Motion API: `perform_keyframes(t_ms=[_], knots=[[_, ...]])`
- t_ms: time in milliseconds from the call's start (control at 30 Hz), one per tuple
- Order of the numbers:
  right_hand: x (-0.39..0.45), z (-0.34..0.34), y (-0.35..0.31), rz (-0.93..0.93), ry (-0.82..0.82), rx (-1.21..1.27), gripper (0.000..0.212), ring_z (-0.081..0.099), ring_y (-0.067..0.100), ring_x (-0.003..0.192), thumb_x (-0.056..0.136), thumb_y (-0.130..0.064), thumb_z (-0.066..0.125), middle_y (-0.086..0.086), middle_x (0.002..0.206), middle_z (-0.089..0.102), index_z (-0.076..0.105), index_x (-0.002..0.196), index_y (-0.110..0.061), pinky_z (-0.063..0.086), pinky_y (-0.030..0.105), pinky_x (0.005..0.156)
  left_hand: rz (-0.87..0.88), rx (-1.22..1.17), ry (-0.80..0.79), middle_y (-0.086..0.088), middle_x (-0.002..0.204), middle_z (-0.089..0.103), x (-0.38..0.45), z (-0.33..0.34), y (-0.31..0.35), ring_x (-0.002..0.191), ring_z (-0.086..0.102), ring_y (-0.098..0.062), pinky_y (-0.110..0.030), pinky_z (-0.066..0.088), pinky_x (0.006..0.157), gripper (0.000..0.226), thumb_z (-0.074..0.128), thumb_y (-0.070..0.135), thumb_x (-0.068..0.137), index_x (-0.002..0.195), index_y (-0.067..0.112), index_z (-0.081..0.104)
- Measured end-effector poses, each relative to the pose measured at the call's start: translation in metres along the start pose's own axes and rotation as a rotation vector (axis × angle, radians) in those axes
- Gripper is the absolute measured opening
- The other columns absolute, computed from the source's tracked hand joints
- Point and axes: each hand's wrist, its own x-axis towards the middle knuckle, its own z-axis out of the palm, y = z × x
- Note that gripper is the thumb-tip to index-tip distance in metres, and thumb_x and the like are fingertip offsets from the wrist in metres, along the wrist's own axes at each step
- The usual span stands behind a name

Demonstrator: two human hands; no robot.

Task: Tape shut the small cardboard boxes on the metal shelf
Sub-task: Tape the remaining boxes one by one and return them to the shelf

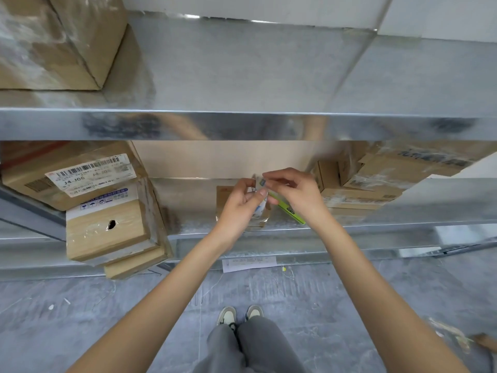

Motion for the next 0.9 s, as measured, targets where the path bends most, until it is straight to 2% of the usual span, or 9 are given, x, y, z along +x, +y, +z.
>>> perform_keyframes(t_ms=[100,200,300,400,500,600,733,800,900], knots=[[0.000,0.002,0.001,-0.035,0.050,-0.028,0.012,0.067,0.021,0.088,0.087,-0.004,0.067,0.011,0.095,0.073,0.075,0.095,-0.005,0.051,0.029,0.082,0.011,-0.023,-0.003,-0.007,0.083,0.072,-0.001,0.002,0.001,0.083,0.066,-0.015,-0.035,0.047,0.081,0.013,0.049,0.014,0.101,0.112,0.008,0.045],[0.000,0.003,0.001,-0.026,0.075,-0.020,0.011,0.067,0.022,0.083,0.089,-0.005,0.064,0.007,0.087,0.073,0.074,0.088,-0.005,0.050,0.032,0.079,0.027,-0.066,-0.031,-0.007,0.079,0.070,-0.005,0.006,0.002,0.069,0.065,-0.013,-0.026,0.051,0.073,0.015,0.051,0.007,0.099,0.111,0.003,0.042],[-0.001,0.002,0.002,-0.020,0.057,-0.025,0.014,0.063,0.008,0.072,0.091,-0.006,0.061,-0.001,0.077,0.070,0.071,0.081,-0.007,0.050,0.029,0.075,0.019,-0.023,-0.069,-0.004,0.074,0.070,-0.008,0.010,0.000,0.066,0.063,-0.007,-0.019,0.049,0.067,0.010,0.049,-0.004,0.096,0.101,0.004,0.047],[-0.001,-0.001,0.005,0.023,0.045,-0.007,0.015,0.061,0.011,0.069,0.092,-0.006,0.060,0.007,0.074,0.068,0.069,0.080,-0.005,0.052,0.030,0.071,0.009,-0.016,-0.097,-0.008,0.071,0.067,-0.014,0.015,-0.001,0.064,0.064,-0.007,-0.016,0.047,0.063,0.016,0.045,-0.005,0.096,0.093,0.009,0.052],[-0.005,-0.005,0.005,0.064,-0.064,0.073,0.011,0.063,0.005,0.069,0.092,-0.002,0.059,0.006,0.078,0.068,0.069,0.089,-0.003,0.052,0.019,0.071,0.002,-0.056,-0.066,-0.007,0.069,0.064,-0.017,0.017,-0.005,0.062,0.063,-0.015,-0.019,0.049,0.064,0.009,0.043,0.004,0.095,0.093,0.009,0.050],[-0.011,-0.005,0.002,0.067,-0.151,0.072,0.010,0.063,0.004,0.073,0.091,0.001,0.059,0.008,0.085,0.067,0.067,0.096,0.000,0.052,0.019,0.076,0.024,-0.016,-0.042,-0.005,0.066,0.063,-0.020,0.015,-0.013,0.062,0.060,-0.023,-0.027,0.047,0.068,0.015,0.041,0.015,0.083,0.096,0.007,0.042],[-0.019,-0.002,-0.005,0.069,-0.100,0.109,0.008,0.054,0.001,0.056,0.089,0.006,0.060,0.009,0.071,0.062,0.066,0.093,0.010,0.047,0.013,0.061,0.098,0.057,-0.095,-0.005,0.055,0.054,-0.031,0.013,-0.022,0.045,0.048,-0.025,-0.028,0.044,0.052,0.005,0.040,0.021,0.092,0.095,0.023,0.044],[-0.024,-0.001,-0.008,0.060,-0.089,0.090,0.009,0.052,0.000,0.055,0.088,0.006,0.061,0.007,0.069,0.061,0.066,0.092,0.012,0.045,0.013,0.059,0.107,0.067,-0.069,-0.003,0.051,0.049,-0.038,0.015,-0.024,0.044,0.042,-0.022,-0.027,0.038,0.043,0.011,0.039,0.028,0.094,0.089,0.035,0.047],[-0.030,-0.001,-0.013,0.034,-0.111,0.028,0.008,0.053,0.006,0.062,0.088,0.005,0.062,0.011,0.074,0.063,0.068,0.091,0.009,0.044,0.015,0.062,0.085,0.044,-0.045,0.000,0.050,0.045,-0.047,0.018,-0.029,0.045,0.038,-0.018,-0.027,0.034,0.040,0.012,0.040,0.037,0.095,0.095,0.028,0.048]])
